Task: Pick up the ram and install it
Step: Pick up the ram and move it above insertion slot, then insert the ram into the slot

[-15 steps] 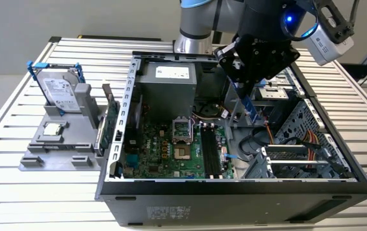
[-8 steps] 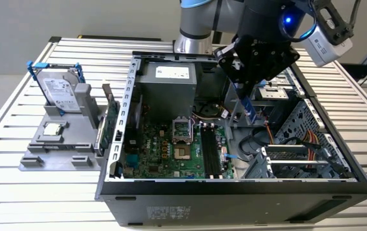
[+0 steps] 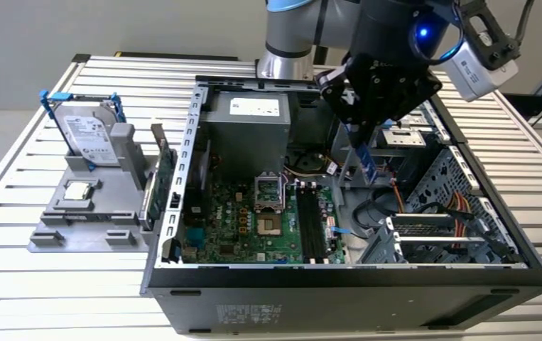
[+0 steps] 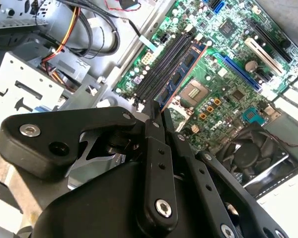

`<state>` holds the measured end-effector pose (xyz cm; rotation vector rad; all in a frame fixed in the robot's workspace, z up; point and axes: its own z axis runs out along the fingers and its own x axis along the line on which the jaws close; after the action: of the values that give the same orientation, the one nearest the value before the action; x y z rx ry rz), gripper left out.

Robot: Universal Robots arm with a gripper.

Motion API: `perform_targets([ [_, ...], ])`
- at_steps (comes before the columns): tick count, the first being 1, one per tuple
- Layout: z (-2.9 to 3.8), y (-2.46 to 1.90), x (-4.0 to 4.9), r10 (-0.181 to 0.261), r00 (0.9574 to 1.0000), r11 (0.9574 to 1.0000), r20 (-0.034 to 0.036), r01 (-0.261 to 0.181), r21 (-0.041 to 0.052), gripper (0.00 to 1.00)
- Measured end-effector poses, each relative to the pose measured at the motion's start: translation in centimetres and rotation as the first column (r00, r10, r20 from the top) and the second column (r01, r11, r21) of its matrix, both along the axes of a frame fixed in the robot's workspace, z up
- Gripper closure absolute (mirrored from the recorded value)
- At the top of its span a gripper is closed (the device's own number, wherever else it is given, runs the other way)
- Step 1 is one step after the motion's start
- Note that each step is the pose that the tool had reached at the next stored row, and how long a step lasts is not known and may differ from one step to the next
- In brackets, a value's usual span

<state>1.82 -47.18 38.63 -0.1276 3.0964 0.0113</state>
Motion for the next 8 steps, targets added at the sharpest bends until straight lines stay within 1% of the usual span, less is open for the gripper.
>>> perform_targets([
  [8, -0.27, 0.01, 0.0, -0.002, 1.0, 1.0, 0.0, 0.002, 0.0, 1.0],
])
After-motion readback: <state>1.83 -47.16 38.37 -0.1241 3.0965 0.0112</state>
